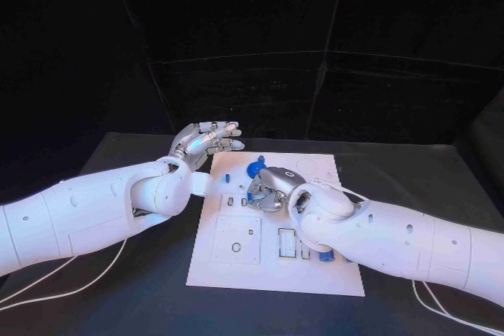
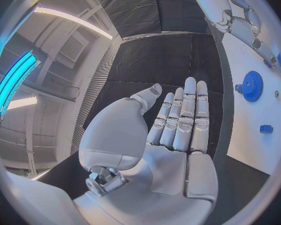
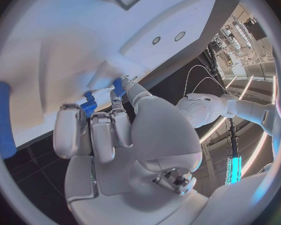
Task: Assemble the parts on the task board
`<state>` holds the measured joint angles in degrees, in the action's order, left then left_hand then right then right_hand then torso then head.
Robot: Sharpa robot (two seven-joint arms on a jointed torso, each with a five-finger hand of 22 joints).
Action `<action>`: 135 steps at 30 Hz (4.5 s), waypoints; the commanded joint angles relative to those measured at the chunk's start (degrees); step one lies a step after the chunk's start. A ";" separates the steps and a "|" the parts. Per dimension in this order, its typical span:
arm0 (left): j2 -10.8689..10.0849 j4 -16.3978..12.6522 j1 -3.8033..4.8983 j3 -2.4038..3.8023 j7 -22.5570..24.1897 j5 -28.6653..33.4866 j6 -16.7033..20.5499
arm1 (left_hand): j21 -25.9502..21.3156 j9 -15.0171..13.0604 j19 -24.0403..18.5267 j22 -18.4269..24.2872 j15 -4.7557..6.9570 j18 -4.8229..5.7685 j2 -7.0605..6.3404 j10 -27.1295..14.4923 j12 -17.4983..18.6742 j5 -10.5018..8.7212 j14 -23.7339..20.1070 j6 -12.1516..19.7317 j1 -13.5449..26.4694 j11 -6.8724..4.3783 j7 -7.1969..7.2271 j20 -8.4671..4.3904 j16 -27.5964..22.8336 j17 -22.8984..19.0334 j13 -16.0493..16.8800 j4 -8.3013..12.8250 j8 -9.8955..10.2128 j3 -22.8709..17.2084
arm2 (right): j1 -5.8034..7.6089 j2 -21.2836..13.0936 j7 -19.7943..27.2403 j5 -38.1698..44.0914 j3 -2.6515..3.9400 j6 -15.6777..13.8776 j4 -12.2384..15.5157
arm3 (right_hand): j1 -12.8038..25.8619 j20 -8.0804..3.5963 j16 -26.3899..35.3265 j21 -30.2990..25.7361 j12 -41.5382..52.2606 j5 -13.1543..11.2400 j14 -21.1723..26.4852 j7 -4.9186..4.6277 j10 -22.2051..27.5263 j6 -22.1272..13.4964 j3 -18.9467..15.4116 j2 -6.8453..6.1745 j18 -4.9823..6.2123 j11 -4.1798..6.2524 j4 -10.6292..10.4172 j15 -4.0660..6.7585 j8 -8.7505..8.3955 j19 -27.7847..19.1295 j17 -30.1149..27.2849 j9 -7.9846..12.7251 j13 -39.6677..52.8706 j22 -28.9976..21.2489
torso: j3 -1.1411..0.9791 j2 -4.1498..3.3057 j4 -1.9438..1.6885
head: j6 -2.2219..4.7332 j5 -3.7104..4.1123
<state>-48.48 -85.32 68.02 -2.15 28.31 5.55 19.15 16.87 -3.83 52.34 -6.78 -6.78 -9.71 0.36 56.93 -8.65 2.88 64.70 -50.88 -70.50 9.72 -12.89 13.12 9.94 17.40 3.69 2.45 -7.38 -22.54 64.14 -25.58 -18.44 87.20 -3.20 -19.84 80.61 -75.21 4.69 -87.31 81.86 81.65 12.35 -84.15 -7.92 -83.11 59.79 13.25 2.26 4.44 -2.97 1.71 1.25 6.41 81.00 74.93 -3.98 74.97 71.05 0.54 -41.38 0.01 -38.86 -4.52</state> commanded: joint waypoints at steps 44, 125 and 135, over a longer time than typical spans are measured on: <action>0.08 0.18 0.09 0.01 0.41 -0.10 -0.86 | -0.19 0.03 -0.04 0.10 0.10 -0.73 0.04 0.28 -0.30 0.10 0.02 -0.19 0.71 0.12 -0.26 -0.03 -0.47 0.10 -0.07 0.10 -0.27 -0.50 | -0.40 -0.35 -2.38 2.13 -0.15 2.25 1.02 | 3.43 0.36 0.40 -0.28 -1.49 -0.26 -4.34 -0.46 1.29 -1.71 0.19 -4.65 -0.57 -0.41 -0.75 -0.27 -1.54 -0.17 7.96 0.24 3.75 -0.71 | -0.02 -0.04 0.01 | -0.50 -0.01; 11.95 8.14 7.85 -4.98 -64.13 -66.77 -26.76 | 63.48 -21.23 32.93 -65.65 11.74 6.38 2.51 18.69 -61.53 -0.17 25.30 -3.93 10.54 -11.04 10.07 -12.04 80.06 72.60 58.31 -18.91 -25.37 33.33 | 10.80 -23.84 26.99 -35.87 2.27 4.11 5.83 | -2.69 1.20 14.65 -15.94 -19.26 1.11 0.14 -1.70 15.28 -11.82 -13.42 -2.48 3.65 -1.39 -3.79 -0.92 1.65 -10.56 -13.30 0.05 -17.37 -25.93 | -1.24 2.75 0.21 | -1.24 -0.78; 13.40 9.09 8.00 -5.47 -64.79 -66.29 -28.56 | 63.62 -22.14 32.92 -65.89 11.77 6.41 2.96 18.70 -61.62 -0.15 25.30 -3.41 9.58 -11.08 10.12 -12.07 80.06 72.60 58.43 -18.66 -26.14 33.78 | 10.80 -23.12 26.62 -35.67 2.26 4.45 5.04 | -2.79 1.17 14.81 -16.21 -19.35 1.32 0.12 -1.69 15.30 -11.87 -13.51 -2.41 3.69 -1.38 -3.77 -0.90 1.72 -10.59 -13.44 0.05 -17.57 -26.27 | -1.25 2.76 0.25 | -1.78 -0.81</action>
<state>-35.22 -76.34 75.92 -7.58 -35.27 -60.16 -7.36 80.17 -25.93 84.09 -72.61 4.61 -4.39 2.94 75.54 -69.94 2.88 84.05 -54.72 -60.72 -0.94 -2.68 1.43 89.83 74.93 62.07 -16.28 -33.29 10.89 74.79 -48.78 7.92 51.13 -0.98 -16.03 85.77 -77.44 6.03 -72.68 65.97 62.56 13.47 -84.04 -9.54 -68.24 48.39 0.06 -0.37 7.59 -4.49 -2.05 0.12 7.82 70.63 61.58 -3.93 57.48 44.87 -0.71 -38.62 0.25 -40.50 -5.39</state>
